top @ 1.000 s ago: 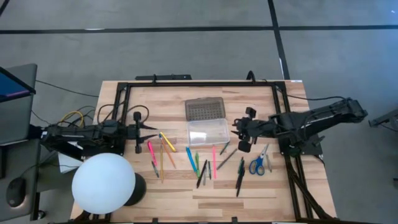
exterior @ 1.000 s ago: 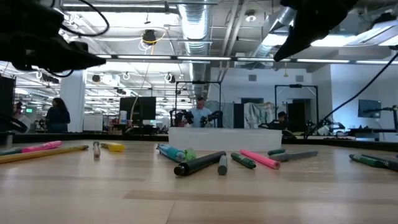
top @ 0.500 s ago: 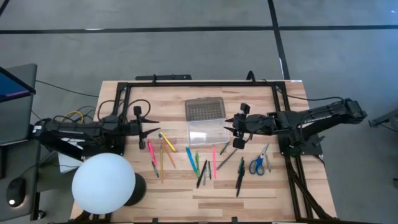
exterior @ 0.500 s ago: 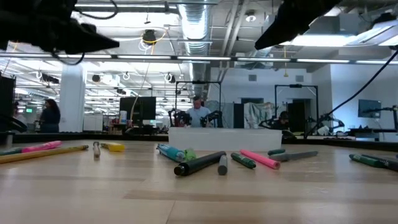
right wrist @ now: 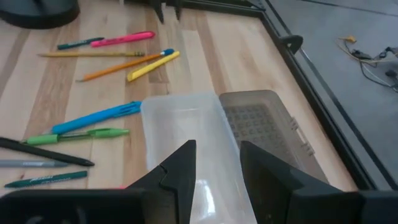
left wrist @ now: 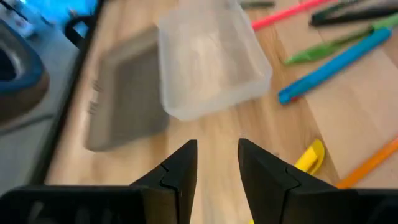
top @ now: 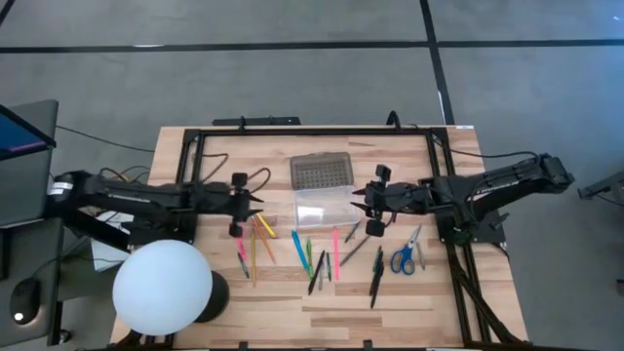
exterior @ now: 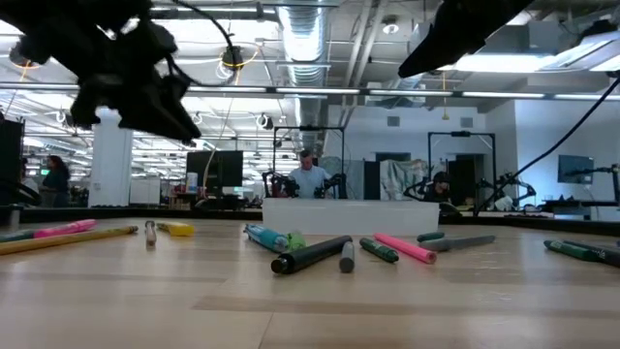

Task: Pick & place school supplies into a supply box
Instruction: Put the yellow pen into the supply box

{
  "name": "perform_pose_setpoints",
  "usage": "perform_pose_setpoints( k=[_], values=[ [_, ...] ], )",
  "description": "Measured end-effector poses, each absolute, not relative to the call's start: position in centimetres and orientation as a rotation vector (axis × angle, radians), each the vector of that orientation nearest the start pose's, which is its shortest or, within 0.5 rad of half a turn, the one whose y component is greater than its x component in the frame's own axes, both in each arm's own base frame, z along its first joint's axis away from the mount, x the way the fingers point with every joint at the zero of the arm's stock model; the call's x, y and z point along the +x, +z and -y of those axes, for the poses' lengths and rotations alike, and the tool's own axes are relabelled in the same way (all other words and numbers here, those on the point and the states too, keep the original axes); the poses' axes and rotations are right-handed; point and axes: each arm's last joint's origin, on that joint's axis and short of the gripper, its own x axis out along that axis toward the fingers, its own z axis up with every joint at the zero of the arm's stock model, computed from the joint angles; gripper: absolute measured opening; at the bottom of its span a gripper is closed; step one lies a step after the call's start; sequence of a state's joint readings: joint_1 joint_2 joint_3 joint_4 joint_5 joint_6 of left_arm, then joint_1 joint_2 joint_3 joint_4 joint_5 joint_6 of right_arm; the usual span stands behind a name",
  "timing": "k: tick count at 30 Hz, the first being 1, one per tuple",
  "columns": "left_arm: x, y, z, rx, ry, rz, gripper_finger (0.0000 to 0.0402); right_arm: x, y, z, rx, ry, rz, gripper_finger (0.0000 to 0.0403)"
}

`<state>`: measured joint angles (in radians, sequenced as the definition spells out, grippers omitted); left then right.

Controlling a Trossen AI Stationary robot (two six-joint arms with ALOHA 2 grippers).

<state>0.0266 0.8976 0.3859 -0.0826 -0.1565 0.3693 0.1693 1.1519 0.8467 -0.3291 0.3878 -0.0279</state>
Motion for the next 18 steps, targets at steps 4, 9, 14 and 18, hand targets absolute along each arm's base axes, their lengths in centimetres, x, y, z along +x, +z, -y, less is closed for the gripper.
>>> perform_pose_setpoints(
  k=[4, 9, 14, 18],
  values=[
    [19.2, 18.1, -1.0, 0.362, 0.015, -0.679, 0.0112, 23.8, 27.2, -3.5, -0.212, -0.181, -0.613, 0.0118],
    [20.8, 17.2, -1.0, 0.367, -0.034, -0.808, 0.0112, 23.7, 27.2, -4.0, -0.215, -0.136, -0.619, 0.0118],
    [22.4, 16.4, -1.1, 0.357, -0.06, -1.004, 0.0112, 23.6, 27.1, -4.4, -0.222, -0.115, -0.624, 0.0118],
    [23.7, 16.6, -1.1, 0.35, -0.077, -1.102, 0.0112, 23.5, 27.1, -4.8, -0.23, -0.1, -0.628, 0.0118]
  ],
)
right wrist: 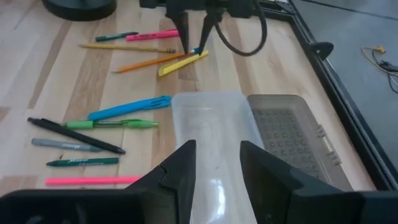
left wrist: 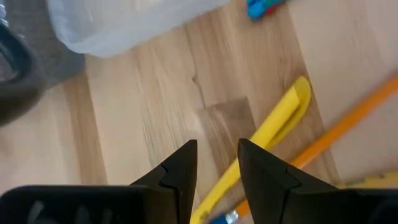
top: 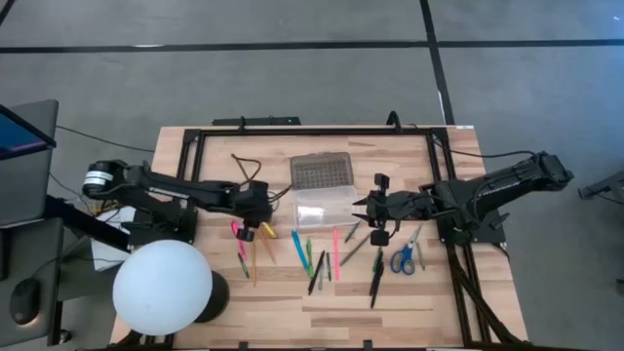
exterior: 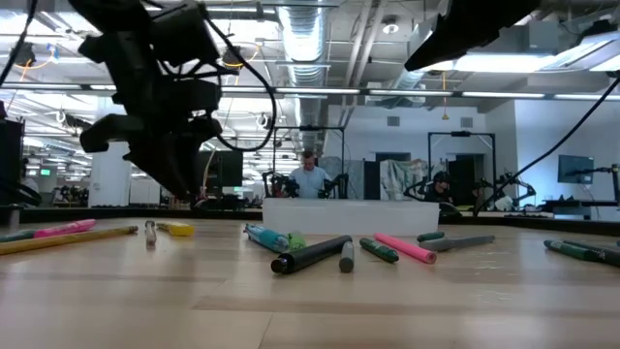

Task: Pick & place school supplies into a supply box
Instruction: Put the yellow pen into the supply box

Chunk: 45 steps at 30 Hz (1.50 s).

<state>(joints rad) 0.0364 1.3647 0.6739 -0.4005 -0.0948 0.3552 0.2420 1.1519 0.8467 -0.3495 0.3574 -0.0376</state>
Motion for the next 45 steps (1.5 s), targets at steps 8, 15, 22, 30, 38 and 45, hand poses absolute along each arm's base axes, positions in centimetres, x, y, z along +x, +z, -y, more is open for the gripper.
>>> perform_pose_setpoints(
  k=[8, 15, 22, 30, 38, 45],
  values=[
    [25.0, 16.4, -1.2, 0.437, -0.164, -1.204, 0.0112, 22.9, 26.6, -6.0, -0.23, -0.057, -0.676, 0.0118],
    [25.0, 16.2, -1.1, 0.398, -0.221, -1.203, 0.0112, 22.5, 26.6, -7.1, -0.248, -0.012, -0.67, 0.0118],
    [24.9, 16.2, -1.2, 0.368, -0.228, -1.2, 0.0112, 22.5, 26.6, -7.2, -0.242, -0.01, -0.669, 0.0118],
    [23.9, 14.9, -1.1, 0.358, -0.244, -1.241, 0.0112, 22.5, 26.6, -7.2, -0.231, -0.013, -0.668, 0.0118],
    [23.8, 14.3, -1.3, 0.383, -0.226, -1.211, 0.0112, 22.6, 26.7, -7.2, -0.226, -0.013, -0.654, 0.0118],
    [23.7, 14.3, -2.0, 0.366, -0.211, -1.212, 0.0112, 22.6, 26.8, -7.3, -0.222, -0.013, -0.646, 0.0118]
  ],
)
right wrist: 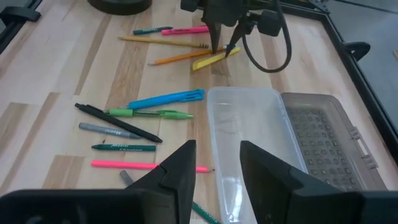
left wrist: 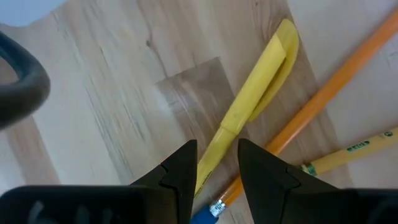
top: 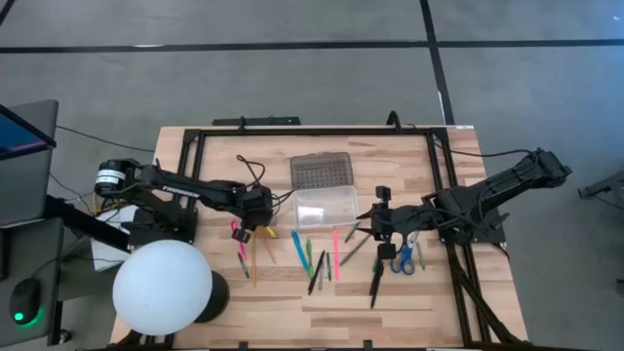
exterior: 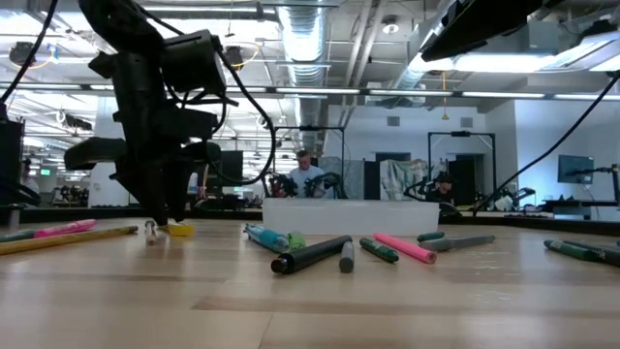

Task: Pick & place school supplies into a supply box
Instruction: Put the yellow pen into the supply box

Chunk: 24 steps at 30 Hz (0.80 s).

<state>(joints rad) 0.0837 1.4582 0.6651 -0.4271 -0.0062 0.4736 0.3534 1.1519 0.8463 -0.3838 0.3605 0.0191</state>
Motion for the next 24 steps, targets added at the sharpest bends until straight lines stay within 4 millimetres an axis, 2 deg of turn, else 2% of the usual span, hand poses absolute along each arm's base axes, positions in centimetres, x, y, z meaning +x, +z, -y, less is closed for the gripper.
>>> perform_pose_setpoints(
  k=[10, 17, 24],
  values=[
    [24.4, 12.2, -2.7, 0.318, -0.264, -1.272, 0.0112, 22.6, 26.8, -7.3, -0.222, -0.013, -0.645, 0.0118],
    [24.4, 12.5, -3.4, 0.19, -0.184, -1.256, 0.0112, 22.6, 26.8, -7.3, -0.222, -0.013, -0.646, 0.0118],
    [24.5, 12.5, -3.4, 0.173, -0.185, -1.239, 0.0112, 22.6, 26.8, -7.3, -0.222, -0.013, -0.646, 0.0118]
  ],
)
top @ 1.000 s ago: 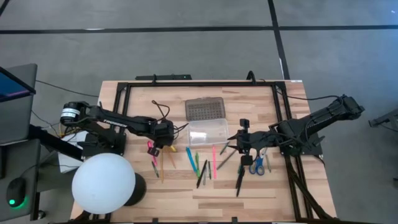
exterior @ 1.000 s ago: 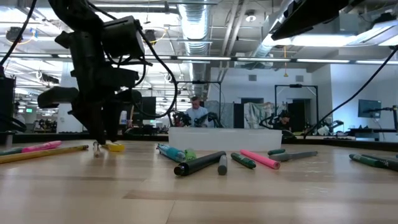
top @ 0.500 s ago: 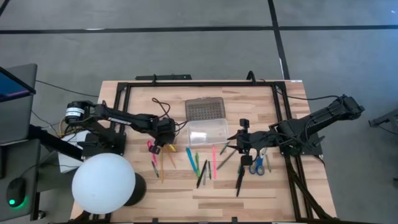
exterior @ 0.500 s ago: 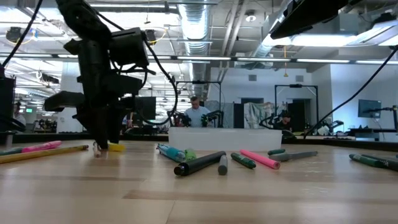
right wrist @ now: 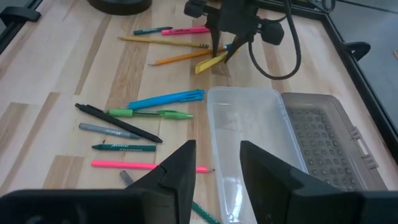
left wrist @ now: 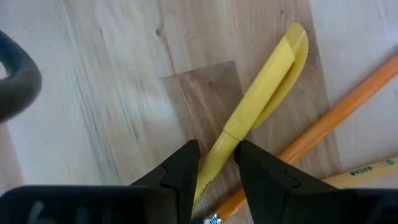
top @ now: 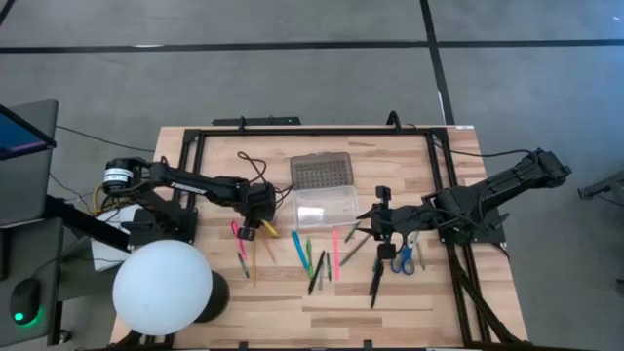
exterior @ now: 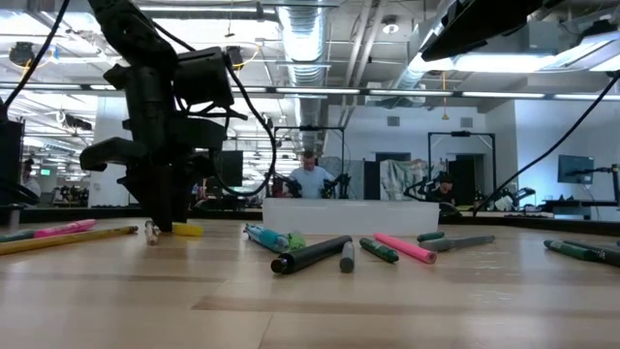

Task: Pick & place school supplies into a supply box
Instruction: Put the yellow pen into the supply box

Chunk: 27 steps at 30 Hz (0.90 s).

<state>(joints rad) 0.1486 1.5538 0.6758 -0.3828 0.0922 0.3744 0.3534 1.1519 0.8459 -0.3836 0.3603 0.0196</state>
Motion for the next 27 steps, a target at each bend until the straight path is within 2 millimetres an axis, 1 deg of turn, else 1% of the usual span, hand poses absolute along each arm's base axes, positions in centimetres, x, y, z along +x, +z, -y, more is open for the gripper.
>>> perform_pose_setpoints(
  k=[8, 18, 27],
  values=[
    [24.9, 12.5, -3.4, 0.162, -0.214, -1.181, 0.0112, 22.6, 26.8, -7.3, -0.213, -0.016, -0.645, 0.0118],
    [24.3, 11.3, -3.2, 0.195, -0.252, -1.07, 0.0112, 22.4, 26.7, -7.7, -0.206, -0.002, -0.647, 0.0118],
    [24.4, 11.2, -3.1, 0.2, -0.252, -1.037, 0.0112, 22.4, 26.7, -7.8, -0.204, -0.003, -0.646, 0.0118]
  ],
)
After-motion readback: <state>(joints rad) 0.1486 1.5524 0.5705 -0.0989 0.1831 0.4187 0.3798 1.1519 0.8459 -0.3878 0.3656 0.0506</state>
